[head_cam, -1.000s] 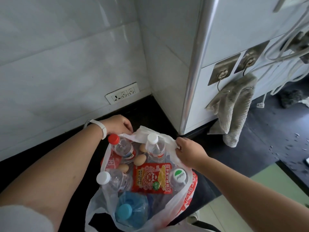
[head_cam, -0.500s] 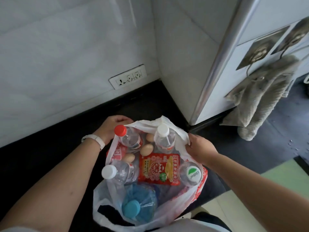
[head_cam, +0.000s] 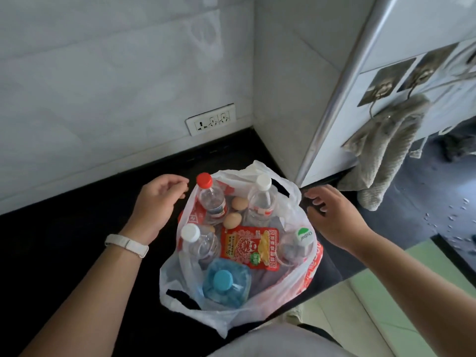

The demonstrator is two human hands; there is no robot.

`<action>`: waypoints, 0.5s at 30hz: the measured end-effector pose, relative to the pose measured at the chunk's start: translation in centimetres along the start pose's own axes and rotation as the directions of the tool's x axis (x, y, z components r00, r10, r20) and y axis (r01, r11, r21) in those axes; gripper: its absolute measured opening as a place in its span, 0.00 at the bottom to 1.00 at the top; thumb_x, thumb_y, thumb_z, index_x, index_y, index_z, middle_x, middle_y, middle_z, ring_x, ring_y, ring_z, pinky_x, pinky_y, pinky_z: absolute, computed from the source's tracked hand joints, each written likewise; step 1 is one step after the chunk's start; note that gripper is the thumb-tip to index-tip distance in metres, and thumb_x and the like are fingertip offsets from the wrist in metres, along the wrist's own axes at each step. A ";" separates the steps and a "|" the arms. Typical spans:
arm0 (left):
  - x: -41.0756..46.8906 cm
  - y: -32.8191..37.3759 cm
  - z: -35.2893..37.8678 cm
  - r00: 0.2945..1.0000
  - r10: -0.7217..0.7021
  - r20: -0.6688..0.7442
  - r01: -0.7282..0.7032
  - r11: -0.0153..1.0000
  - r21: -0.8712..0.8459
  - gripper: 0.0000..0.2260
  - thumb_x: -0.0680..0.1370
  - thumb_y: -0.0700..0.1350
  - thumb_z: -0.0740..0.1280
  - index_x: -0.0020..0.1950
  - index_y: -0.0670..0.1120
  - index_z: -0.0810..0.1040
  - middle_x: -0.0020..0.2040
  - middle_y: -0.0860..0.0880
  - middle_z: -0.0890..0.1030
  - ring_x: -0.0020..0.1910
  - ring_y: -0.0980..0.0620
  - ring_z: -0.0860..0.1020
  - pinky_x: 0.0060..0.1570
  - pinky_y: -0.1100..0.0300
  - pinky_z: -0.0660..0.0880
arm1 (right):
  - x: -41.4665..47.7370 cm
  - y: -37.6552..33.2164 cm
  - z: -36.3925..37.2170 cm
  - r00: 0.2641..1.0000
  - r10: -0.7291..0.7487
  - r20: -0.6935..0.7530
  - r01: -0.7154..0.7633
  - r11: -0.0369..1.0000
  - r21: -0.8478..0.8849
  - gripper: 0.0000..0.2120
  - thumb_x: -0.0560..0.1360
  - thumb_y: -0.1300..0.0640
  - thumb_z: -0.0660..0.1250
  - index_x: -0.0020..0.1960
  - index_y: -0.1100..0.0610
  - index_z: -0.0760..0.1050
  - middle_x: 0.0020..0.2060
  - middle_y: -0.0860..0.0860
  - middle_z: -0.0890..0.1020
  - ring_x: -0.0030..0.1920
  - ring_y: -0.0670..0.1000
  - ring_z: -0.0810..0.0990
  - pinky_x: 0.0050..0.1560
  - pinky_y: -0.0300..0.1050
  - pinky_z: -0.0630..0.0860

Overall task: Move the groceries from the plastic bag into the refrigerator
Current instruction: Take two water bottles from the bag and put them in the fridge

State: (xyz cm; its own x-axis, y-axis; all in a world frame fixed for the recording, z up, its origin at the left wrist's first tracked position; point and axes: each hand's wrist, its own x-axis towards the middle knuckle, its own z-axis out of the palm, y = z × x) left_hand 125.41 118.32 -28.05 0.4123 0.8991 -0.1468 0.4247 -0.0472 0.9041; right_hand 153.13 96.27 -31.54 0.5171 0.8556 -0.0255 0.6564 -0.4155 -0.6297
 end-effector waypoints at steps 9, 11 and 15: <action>-9.5 -4.1 -0.2 0.998 -0.038 0.042 0.043 0.993 -0.106 0.07 0.79 0.43 0.68 0.55 0.52 0.81 0.51 0.54 0.83 0.52 0.57 0.81 0.55 0.56 0.77 | -6.9 -1.1 0.7 0.992 0.033 0.118 -0.054 0.982 0.181 0.21 0.71 0.66 0.72 0.59 0.47 0.75 0.54 0.43 0.80 0.55 0.45 0.80 0.58 0.47 0.79; -10.2 -5.1 0.1 0.999 -0.031 0.043 0.034 0.996 -0.077 0.10 0.79 0.45 0.69 0.59 0.54 0.79 0.55 0.54 0.81 0.55 0.60 0.78 0.56 0.59 0.76 | -7.6 -1.4 1.5 0.994 0.039 0.107 -0.059 0.978 0.199 0.23 0.71 0.65 0.72 0.60 0.46 0.74 0.56 0.44 0.79 0.57 0.47 0.79 0.60 0.49 0.78; -10.3 -6.1 0.5 0.992 0.010 0.123 -0.010 1.000 -0.007 0.19 0.77 0.45 0.71 0.67 0.53 0.72 0.62 0.57 0.73 0.58 0.70 0.73 0.54 0.70 0.71 | -8.0 -1.8 2.8 0.991 0.098 0.094 -0.115 0.974 0.196 0.24 0.71 0.58 0.74 0.64 0.48 0.72 0.58 0.46 0.78 0.57 0.47 0.78 0.62 0.51 0.77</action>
State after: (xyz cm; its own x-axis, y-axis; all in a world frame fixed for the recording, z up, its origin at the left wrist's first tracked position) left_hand 118.97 109.11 -32.21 0.5127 0.8383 -0.1855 0.4147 -0.0526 0.9084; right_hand 146.26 91.03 -32.39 0.5252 0.8358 -0.1600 0.4723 -0.4427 -0.7623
